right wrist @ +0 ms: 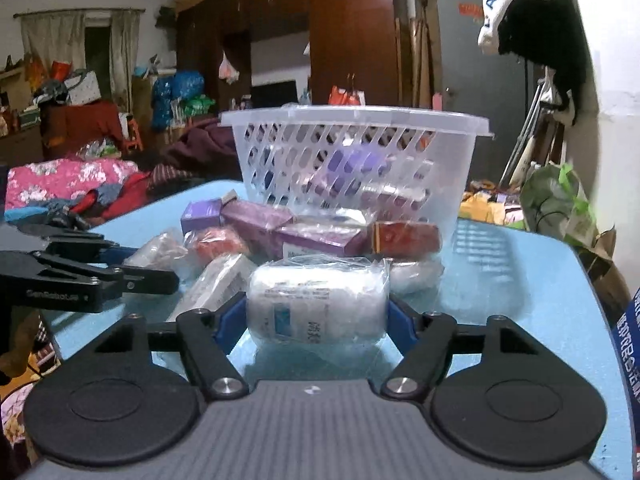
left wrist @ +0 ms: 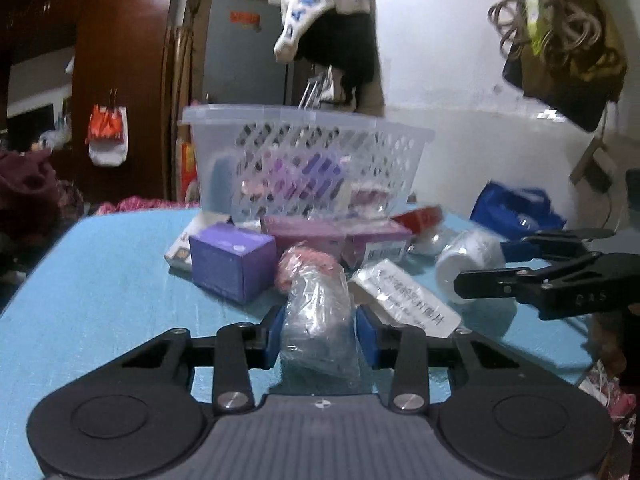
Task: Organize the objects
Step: 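Carry the clear plastic bag with left gripper while right carries white wrapped roll into basket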
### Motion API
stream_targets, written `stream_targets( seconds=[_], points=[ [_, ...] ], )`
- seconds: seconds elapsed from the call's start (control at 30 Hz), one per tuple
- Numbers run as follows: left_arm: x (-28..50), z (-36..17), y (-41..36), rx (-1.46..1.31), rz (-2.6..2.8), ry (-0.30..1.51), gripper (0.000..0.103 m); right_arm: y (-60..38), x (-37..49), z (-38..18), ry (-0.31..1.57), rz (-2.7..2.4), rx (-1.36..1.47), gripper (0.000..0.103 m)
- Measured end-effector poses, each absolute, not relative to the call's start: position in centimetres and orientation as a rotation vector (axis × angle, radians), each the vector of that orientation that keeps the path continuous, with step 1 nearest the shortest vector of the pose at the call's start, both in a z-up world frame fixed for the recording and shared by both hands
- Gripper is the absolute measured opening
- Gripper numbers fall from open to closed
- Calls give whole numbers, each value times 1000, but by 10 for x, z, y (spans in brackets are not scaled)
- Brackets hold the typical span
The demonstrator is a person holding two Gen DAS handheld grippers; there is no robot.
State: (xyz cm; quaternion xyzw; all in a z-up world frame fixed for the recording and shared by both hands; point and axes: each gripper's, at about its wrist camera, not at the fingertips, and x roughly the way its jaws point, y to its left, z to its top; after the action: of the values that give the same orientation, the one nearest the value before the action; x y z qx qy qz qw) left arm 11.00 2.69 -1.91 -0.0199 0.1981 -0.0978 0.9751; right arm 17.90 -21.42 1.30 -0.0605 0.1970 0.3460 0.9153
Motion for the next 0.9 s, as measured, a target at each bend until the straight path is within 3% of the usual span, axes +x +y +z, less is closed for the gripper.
stream_targets(
  seconds=[0.67, 0.77, 0.9],
  points=[
    [85, -15, 44, -132, -284, 183, 43, -222, 169, 13, 254, 702, -93, 74],
    [94, 10, 46, -124, -297, 149, 43, -219, 170, 34, 200, 718, -61, 74],
    [146, 87, 45, -108, -253, 116, 43, -194, 201, 108, 123, 741, -21, 74]
  ],
)
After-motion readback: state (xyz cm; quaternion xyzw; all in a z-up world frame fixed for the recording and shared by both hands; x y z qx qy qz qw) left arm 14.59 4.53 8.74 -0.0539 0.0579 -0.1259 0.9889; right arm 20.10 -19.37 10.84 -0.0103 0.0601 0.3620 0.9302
